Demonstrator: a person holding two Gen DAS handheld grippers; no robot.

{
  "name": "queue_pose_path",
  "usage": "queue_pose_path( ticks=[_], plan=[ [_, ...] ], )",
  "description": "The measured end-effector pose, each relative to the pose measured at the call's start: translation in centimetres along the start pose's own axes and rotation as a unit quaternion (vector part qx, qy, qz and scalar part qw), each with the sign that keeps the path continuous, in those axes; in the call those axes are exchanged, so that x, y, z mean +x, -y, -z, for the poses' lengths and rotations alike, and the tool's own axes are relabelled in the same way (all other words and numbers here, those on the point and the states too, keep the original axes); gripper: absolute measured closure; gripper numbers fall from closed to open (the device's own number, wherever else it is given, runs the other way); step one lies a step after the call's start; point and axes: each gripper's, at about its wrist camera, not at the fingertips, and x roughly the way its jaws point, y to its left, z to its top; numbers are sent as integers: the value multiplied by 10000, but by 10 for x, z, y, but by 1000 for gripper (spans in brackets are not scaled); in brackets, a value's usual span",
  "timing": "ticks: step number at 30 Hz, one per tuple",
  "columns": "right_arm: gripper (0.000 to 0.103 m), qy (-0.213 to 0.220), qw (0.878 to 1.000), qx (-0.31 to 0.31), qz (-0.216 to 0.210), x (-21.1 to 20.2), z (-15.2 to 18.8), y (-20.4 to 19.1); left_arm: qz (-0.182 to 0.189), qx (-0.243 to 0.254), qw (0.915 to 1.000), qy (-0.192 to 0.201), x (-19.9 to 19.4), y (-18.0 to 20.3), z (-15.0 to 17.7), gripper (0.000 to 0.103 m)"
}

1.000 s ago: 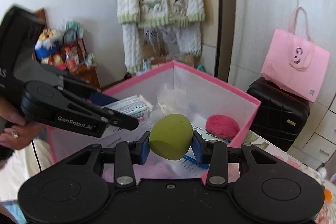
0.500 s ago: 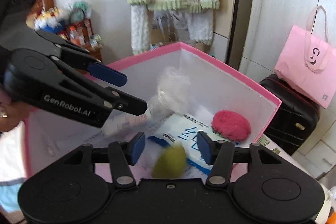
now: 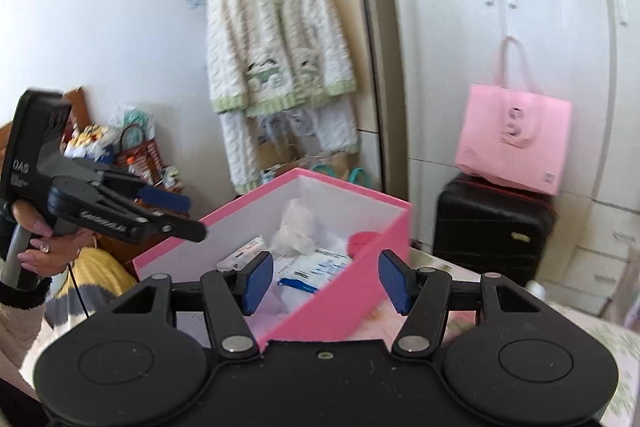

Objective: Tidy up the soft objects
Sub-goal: 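Move both tools back to the floral scrunchie and orange sponge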

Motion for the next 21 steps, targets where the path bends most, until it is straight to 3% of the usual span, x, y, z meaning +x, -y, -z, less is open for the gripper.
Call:
queue_pose_path(
  ticks=[10, 21],
  plan=[
    [38, 155, 9964, 386, 734, -74, 23, 35, 661, 463, 9967, 28, -26, 62, 7, 37],
    [37, 328, 9890, 867, 1156, -111, 53, 90, 1203, 867, 9889, 24, 2, 140, 3, 37]
  ],
)
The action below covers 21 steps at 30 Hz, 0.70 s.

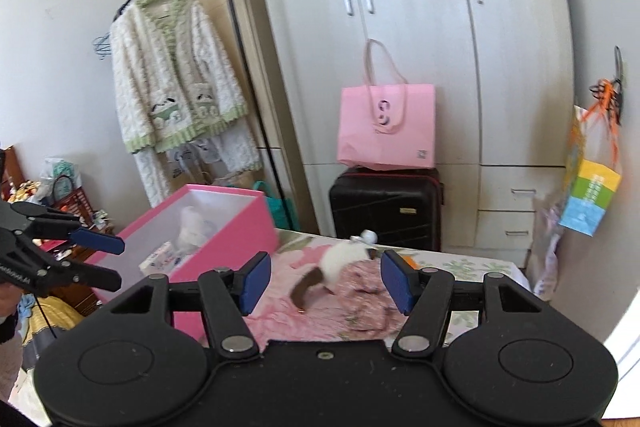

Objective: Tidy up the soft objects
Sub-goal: 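Move both tools back to the floral scrunchie and orange sponge, then grasp the pink floral scrunchie with the left gripper while the right gripper grasps the orange sponge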

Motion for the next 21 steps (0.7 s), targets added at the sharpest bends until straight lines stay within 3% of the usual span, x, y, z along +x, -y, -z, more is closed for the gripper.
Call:
queue_pose_path(
  ticks=[6, 13, 21],
  plan=[
    [37, -132, 9998, 146, 8, 24, 2, 35, 134, -29, 9999, -24, 47, 30, -1, 37],
    [37, -285, 9986, 336, -303, 71, 6, 72, 415, -390, 9982, -188, 103, 43, 0, 37],
    [37, -418, 9959, 499, -636, 130, 12, 102, -158, -563, 9983, -78, 172, 43, -4, 37]
  ],
)
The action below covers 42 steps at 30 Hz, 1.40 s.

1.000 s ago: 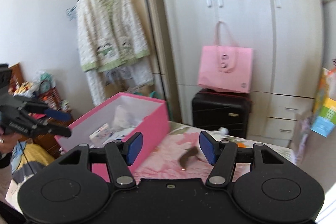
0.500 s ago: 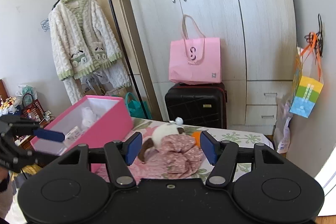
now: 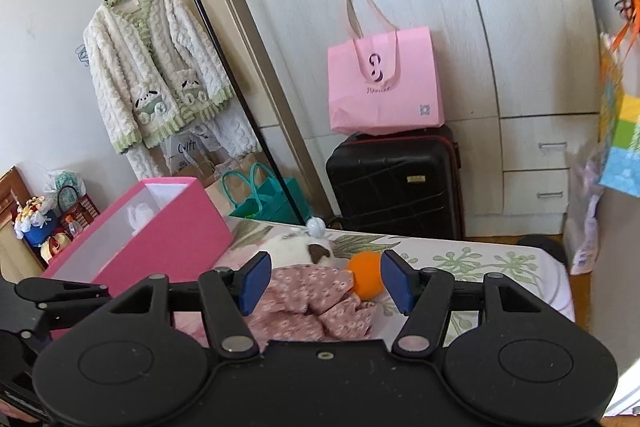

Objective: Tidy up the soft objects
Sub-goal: 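Grasp the pink floral scrunchie with the left gripper while the right gripper grasps the orange sponge, then carry both items over the pink box and open both grippers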

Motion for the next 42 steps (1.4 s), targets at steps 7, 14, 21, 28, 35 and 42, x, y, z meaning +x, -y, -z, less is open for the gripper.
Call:
queue_pose_path(
  ticks=[7, 14, 21, 28, 35, 42],
  plan=[
    [53, -211, 9997, 102, -67, 45, -2, 27, -115, -598, 9980, 186, 43, -10, -6, 37],
    [57, -279, 9990, 322, -90, 76, -6, 43, -231, -831, 9959, 260, 76, -6, 3, 37],
    [57, -596, 9957, 647, -304, 97, 7, 53, -433, -701, 9956, 444, 87, 7, 7, 37],
    [60, -737, 9923, 819, -565, 97, 25, 50, -621, -702, 9954, 205, 97, 13, 8, 68],
    [61, -467, 9969, 586, -227, 75, 32, 37, -491, -691, 9962, 182, 87, 11, 13, 82],
    [61, -216, 9991, 239, 284, 53, 41, 19, -257, -770, 9959, 388, 59, 9, 24, 82]
  ],
)
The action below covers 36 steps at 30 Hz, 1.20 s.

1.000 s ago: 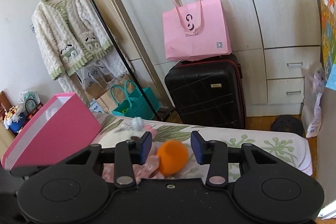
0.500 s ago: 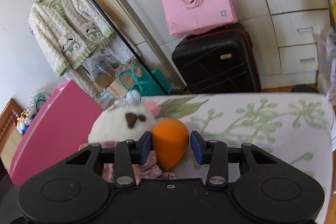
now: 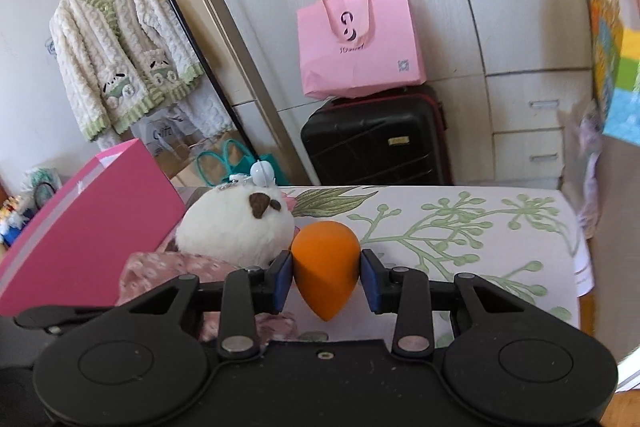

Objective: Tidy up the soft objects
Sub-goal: 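Carry both items over the pink box and open both grippers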

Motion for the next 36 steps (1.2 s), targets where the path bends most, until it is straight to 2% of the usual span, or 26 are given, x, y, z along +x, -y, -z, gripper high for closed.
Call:
queue_pose_path(
  ticks=[8, 10, 16, 26, 33, 36],
  plan=[
    [61, 212, 9979, -256, 555, -36, 23, -25, 136, 98, 9999, 17, -33, -4, 14, 82],
    [61, 183, 9973, -301, 648, -44, 30, -32, 163, 72, 9998, -91, -41, -6, 18, 82],
    [61, 194, 9946, -587, 834, -66, 52, -63, 180, 212, 9996, -18, -76, -16, 34, 82],
    [61, 126, 9959, -418, 797, -97, 89, -100, 419, 520, 9977, 147, -125, -42, 61, 82],
    [61, -177, 9982, -229, 518, -111, 102, -129, 662, 725, 9951, -78, -163, -59, 65, 82],
    [61, -358, 9980, -249, 467, -117, 104, -145, 592, 1035, 9928, -77, -180, -64, 71, 82]
  ],
)
